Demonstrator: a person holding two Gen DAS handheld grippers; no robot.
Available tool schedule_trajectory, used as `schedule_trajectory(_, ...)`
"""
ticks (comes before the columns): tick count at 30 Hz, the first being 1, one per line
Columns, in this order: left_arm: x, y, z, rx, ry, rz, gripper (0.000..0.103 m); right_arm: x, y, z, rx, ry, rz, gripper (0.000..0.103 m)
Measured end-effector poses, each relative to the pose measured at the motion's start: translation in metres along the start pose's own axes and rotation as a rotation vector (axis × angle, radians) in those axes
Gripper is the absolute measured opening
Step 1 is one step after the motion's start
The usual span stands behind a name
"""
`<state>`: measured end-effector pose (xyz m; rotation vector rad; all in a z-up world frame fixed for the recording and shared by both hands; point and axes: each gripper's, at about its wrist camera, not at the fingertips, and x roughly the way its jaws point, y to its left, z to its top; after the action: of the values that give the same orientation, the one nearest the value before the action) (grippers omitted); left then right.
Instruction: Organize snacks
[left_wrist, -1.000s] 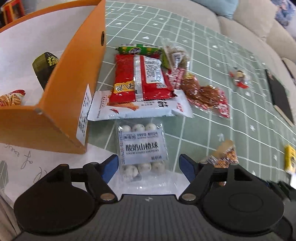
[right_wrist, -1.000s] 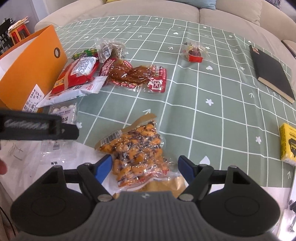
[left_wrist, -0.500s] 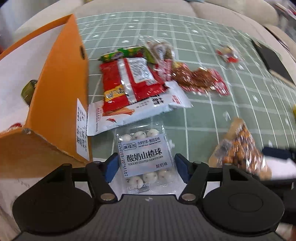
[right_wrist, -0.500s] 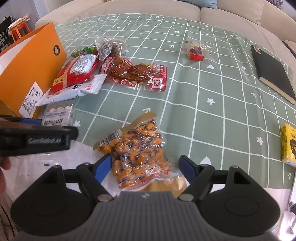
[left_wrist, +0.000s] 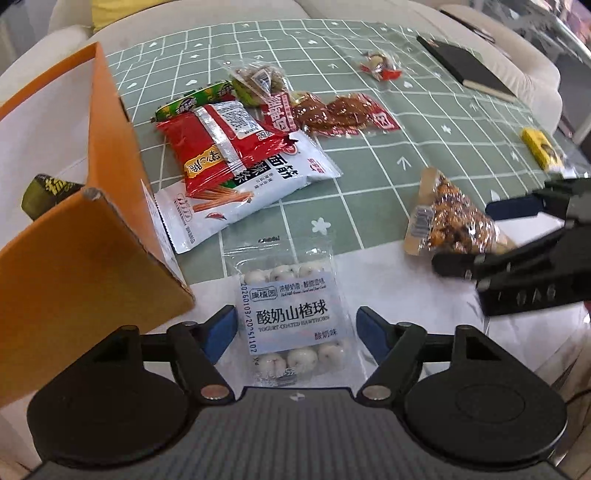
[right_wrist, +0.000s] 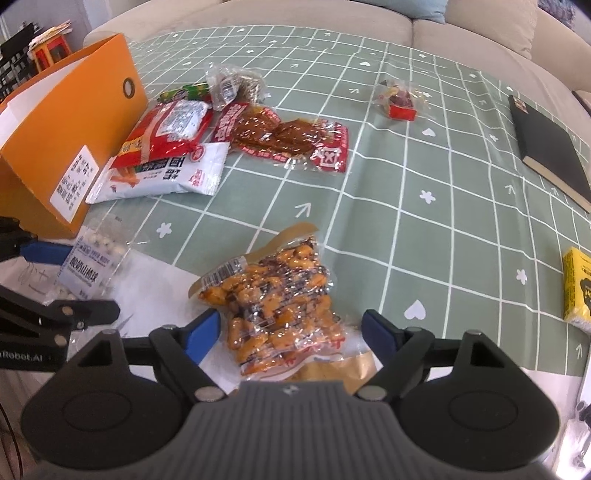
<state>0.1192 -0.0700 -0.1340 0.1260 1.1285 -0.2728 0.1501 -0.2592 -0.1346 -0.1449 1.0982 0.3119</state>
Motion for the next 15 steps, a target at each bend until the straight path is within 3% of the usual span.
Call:
schedule_trajectory(6,0.0041,-0.0035,0.0032,-0.039,0.0,0.073,0.091,0.0022,0.0035,-0.0007,-0.029,-0.007,-0.008,0.088)
schedule_trajectory(8,0.0035,-0.0028,0.0024,-0.059,0.003,0.078,0.09,0.0023,0.0024,-0.0004,-0.022,-0.016,-0.011,0.082)
schedule_trajectory(10,0.0021,-0.0024,0.0015,-0.066,0.002,0.068,0.083,0.0015,0.001,-0.0002,-0.016,-0.026,-0.012,0.081)
schedule_trajectory(12,-0.0008,-0.0037,0.0013,-0.062,-0.005,0.065,0.069,0.0013,0.0024,-0.0004,-0.021,-0.029,-0.014,0.079)
schedule_trajectory(15,-0.0023,-0.0047,0.0001,-0.062,-0.009,0.062,0.066,-0.0001,0.0057,-0.0006,-0.026,-0.031,-0.015,0.077)
